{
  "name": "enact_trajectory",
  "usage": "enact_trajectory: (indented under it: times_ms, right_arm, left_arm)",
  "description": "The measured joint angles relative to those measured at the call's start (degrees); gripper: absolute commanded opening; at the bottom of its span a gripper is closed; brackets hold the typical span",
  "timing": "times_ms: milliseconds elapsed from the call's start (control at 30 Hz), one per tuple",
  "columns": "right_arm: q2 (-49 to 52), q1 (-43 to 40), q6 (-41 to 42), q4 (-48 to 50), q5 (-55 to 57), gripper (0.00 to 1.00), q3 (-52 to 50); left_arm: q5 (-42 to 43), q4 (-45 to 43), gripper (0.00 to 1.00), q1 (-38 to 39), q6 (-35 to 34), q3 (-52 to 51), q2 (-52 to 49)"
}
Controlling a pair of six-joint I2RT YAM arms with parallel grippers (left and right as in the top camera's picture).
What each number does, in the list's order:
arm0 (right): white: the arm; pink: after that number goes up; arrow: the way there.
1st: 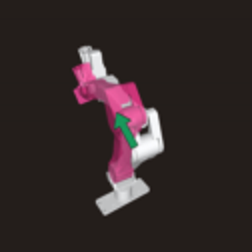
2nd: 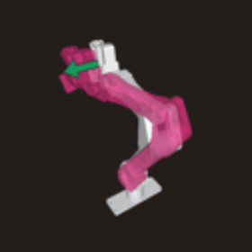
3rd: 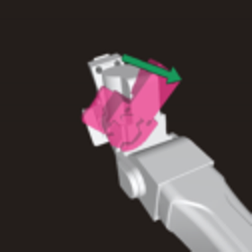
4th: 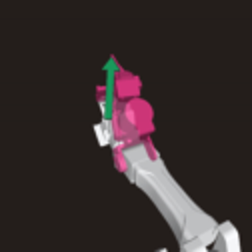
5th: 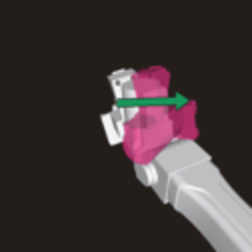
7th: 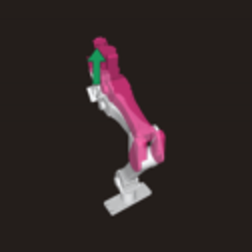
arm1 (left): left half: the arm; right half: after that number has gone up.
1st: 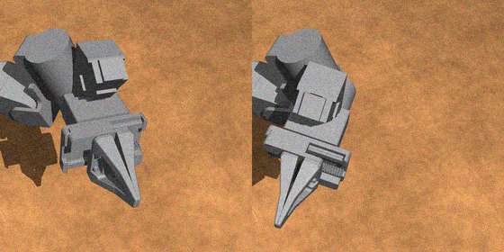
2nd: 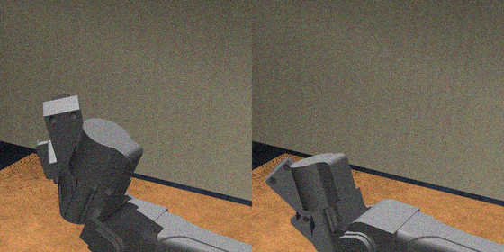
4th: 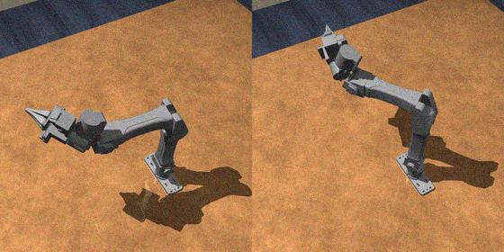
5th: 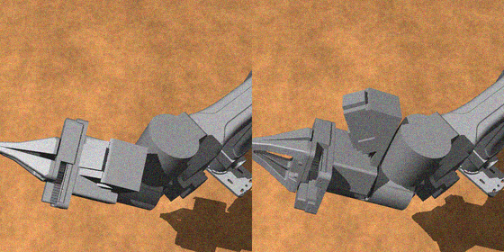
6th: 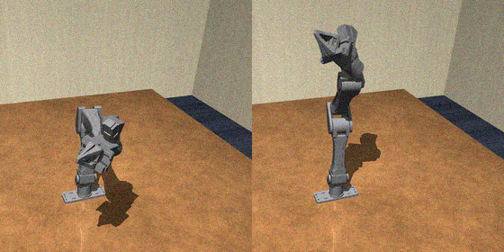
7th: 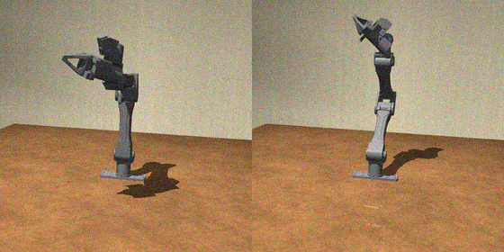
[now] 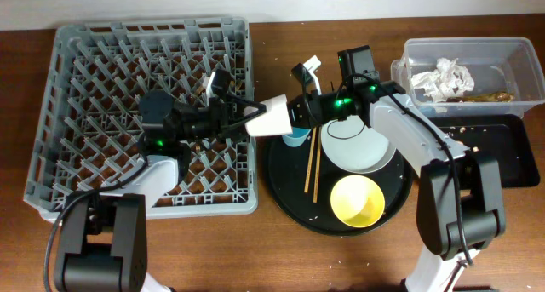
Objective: Sort waste into correct bins and load items into the dishwasher rack
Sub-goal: 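Place the pink cup upside down in the rack with the left gripper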
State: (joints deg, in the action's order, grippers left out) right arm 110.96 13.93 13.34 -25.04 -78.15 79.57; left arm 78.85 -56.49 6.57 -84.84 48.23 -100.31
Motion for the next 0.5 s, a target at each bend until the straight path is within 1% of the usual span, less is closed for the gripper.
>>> enact_trajectory:
  times_ms: [100,133,167,200,233,267,300,333,367,400,433,467,500]
  right_arm:
    - [0.00,0.00,-0.04,0.07,-0.39,0.04,0.00]
    - [0.00,0.00,0.00,0.28,-0.39,0.05,0.00]
    - [0.00,0.00,-0.02,0.28,-0.42,0.12,0.00]
    - [0.00,0.00,0.00,0.33,-0.96,0.13,0.00]
    - [0.00,0.04,-0.04,0.42,-0.72,0.14,0.00]
    - [0.00,0.04,-0.04,0.42,-0.55,0.15,0.00]
    - [0.00,0.04,-0.02,0.42,-0.37,0.27,0.00]
    - [0.00,0.04,0.02,0.39,-0.33,0.58,0.00]
    - [0.00,0.04,-0.11,0.46,0.17,0.67,0.00]
    - [0.00,0.04,0.15,0.22,0.79,0.71,-0.04]
    - [0.00,0.00,0.04,0.33,1.01,0.75,-0.04]
    - [0.00,-0.37,0.13,0.22,1.27,0.77,-0.04]
    - [0.00,-1.53,0.15,0.24,1.36,0.78,-0.04]
  left_arm:
    - [0.04,0.04,0.77,0.00,0.00,0.00,0.00]
    - [0.20,0.07,0.65,0.07,0.00,0.00,0.00]
    - [0.37,0.07,0.59,0.07,0.02,0.00,0.00]
    - [0.57,0.11,0.49,0.04,0.22,-0.02,0.00]
    - [0.79,0.07,0.45,0.07,0.26,-0.02,0.00]
    - [0.76,0.07,0.45,0.04,0.24,-0.02,0.00]
    - [0.79,0.07,0.45,0.04,0.24,-0.02,0.00]
    - [0.85,0.07,0.45,0.04,0.24,-0.02,0.00]
    - [0.90,0.07,0.44,0.04,0.24,-0.02,0.00]
    - [1.36,-0.83,0.43,0.02,0.42,0.00,0.00]
    - [1.66,-2.80,0.42,-0.04,0.50,-0.04,0.00]
    - [2.27,-8.11,0.40,-1.33,0.44,0.07,0.09]
    - [2.97,-10.97,0.39,-3.56,-0.26,0.22,0.07]
